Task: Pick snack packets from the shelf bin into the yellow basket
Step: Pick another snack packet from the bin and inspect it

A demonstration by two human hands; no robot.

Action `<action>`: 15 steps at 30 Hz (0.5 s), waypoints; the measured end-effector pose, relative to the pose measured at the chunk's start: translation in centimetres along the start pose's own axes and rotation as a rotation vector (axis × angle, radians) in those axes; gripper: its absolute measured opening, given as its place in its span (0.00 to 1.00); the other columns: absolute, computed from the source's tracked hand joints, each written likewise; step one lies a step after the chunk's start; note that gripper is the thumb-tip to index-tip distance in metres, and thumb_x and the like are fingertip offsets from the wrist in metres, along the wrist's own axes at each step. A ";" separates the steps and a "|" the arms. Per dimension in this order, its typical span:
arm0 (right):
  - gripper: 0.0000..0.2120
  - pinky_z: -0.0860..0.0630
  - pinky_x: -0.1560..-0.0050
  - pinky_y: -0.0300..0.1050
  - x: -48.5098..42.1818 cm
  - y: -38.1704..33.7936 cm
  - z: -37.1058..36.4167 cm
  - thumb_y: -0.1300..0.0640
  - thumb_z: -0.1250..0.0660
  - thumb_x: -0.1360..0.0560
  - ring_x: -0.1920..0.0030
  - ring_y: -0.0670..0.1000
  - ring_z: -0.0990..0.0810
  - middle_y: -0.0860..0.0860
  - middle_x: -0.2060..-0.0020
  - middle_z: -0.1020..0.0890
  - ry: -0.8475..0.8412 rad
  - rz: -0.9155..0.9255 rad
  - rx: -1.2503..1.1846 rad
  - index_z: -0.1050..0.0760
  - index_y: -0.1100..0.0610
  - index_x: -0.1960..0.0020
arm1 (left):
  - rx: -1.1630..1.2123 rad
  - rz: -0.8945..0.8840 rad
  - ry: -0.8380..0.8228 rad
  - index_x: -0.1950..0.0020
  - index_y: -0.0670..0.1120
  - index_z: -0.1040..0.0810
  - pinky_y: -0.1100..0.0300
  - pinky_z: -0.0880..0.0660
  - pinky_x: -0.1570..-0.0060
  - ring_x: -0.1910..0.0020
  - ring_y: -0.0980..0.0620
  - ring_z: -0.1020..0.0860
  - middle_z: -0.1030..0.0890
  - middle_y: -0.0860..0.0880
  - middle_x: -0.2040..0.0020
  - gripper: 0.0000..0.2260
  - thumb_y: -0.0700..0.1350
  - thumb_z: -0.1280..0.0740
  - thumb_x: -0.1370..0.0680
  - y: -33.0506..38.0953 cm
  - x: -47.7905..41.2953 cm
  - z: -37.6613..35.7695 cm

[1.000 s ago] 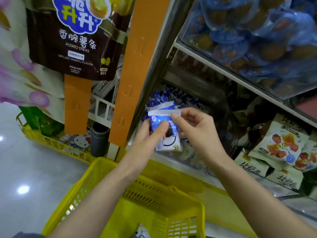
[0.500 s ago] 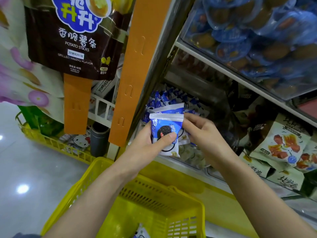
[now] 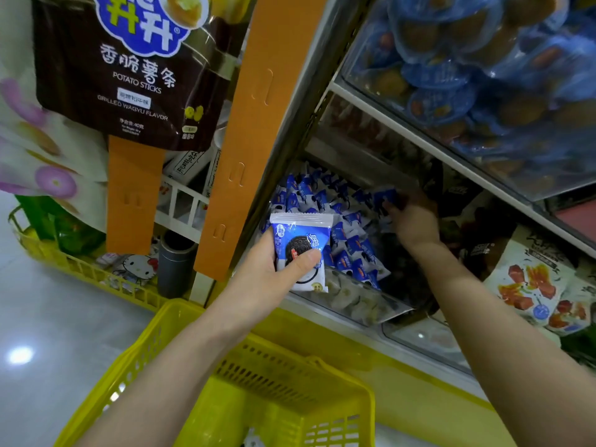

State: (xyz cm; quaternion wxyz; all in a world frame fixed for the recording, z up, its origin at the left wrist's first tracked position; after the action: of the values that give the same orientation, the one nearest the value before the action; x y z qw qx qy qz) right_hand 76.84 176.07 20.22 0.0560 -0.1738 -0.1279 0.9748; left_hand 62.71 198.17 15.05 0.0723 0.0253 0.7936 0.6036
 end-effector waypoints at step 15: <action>0.12 0.32 0.54 0.42 -0.9 0.2 -5.4 0.54 0.34 0.24 0.54 0.52 0.25 0.56 0.56 0.22 -0.261 -0.240 -0.289 0.24 0.62 0.47 | 0.020 0.002 -0.001 0.42 0.60 0.29 0.76 0.27 0.57 0.51 0.68 0.22 0.20 0.62 0.49 0.14 0.48 0.33 0.25 -0.6 -0.7 0.1</action>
State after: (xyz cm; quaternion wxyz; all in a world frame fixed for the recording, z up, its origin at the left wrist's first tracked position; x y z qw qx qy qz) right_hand 79.57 176.98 15.58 0.1288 -0.0360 -0.2919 0.9470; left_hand 63.40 197.99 14.51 0.0721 0.0272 0.7995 0.5957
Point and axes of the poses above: each hand's wrist, its own x-axis away from the middle knuckle, its own z-axis out of the back of the hand, y = z × x, the point moved 2 cm from there along -x, towards the middle knuckle
